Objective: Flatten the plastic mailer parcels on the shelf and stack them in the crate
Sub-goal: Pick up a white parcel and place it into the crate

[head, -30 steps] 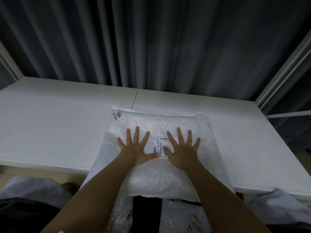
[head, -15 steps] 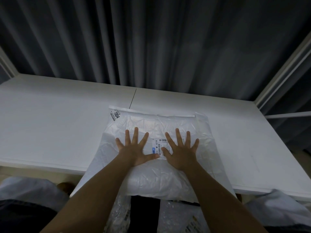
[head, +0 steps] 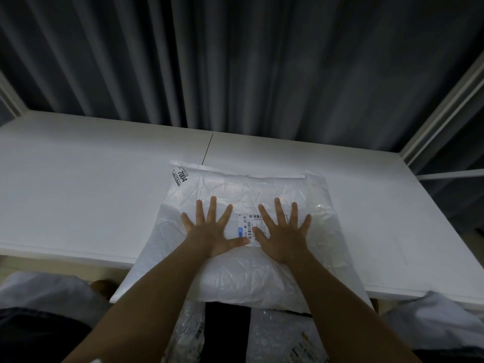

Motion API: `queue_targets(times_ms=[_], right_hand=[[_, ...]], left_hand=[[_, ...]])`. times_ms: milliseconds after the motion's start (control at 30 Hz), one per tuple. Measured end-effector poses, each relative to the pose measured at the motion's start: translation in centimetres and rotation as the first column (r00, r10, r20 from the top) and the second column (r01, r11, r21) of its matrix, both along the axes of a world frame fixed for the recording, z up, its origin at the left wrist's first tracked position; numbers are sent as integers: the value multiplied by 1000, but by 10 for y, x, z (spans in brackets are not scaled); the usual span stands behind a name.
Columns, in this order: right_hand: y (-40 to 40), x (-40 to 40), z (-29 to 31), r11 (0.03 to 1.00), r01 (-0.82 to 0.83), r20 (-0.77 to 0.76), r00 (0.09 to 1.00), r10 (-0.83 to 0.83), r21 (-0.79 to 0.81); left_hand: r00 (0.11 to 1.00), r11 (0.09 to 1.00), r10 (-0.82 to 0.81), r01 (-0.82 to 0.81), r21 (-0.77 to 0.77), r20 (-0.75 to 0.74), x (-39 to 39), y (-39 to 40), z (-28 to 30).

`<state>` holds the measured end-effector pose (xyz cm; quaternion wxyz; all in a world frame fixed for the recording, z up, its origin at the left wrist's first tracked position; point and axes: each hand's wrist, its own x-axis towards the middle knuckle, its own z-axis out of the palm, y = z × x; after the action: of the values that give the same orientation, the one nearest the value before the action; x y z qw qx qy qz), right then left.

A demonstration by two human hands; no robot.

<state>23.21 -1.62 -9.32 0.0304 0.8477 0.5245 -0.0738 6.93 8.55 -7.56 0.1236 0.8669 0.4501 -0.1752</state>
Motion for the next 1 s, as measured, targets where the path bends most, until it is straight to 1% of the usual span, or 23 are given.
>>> queue_targets(times_ms=[400, 600, 733, 800, 933, 1000], right_hand=[[0, 1, -5, 1000, 4, -42, 999, -3, 22], [1, 2, -4, 1000, 12, -85, 996, -14, -21], [4, 3, 5, 998, -7, -147, 989, -3, -65], [-1, 5, 15, 997, -29, -202, 979, 15, -67], [-38, -9, 37, 995, -91, -300, 949, 100, 44], [-61, -22, 45, 988, -138, -370, 916, 153, 67]], left_hand=[[1000, 1000, 1, 0, 21, -9, 0, -1, -5], [1000, 1000, 5, -5, 23, 9, 0, -1, -5], [1000, 999, 5, -5, 35, 11, -3, 0, -3], [1000, 999, 1, -3, 46, 29, -5, 0, -1], [996, 996, -31, 24, 84, 80, -11, -10, 6], [991, 994, -68, 58, 90, 119, -15, -19, 12]])
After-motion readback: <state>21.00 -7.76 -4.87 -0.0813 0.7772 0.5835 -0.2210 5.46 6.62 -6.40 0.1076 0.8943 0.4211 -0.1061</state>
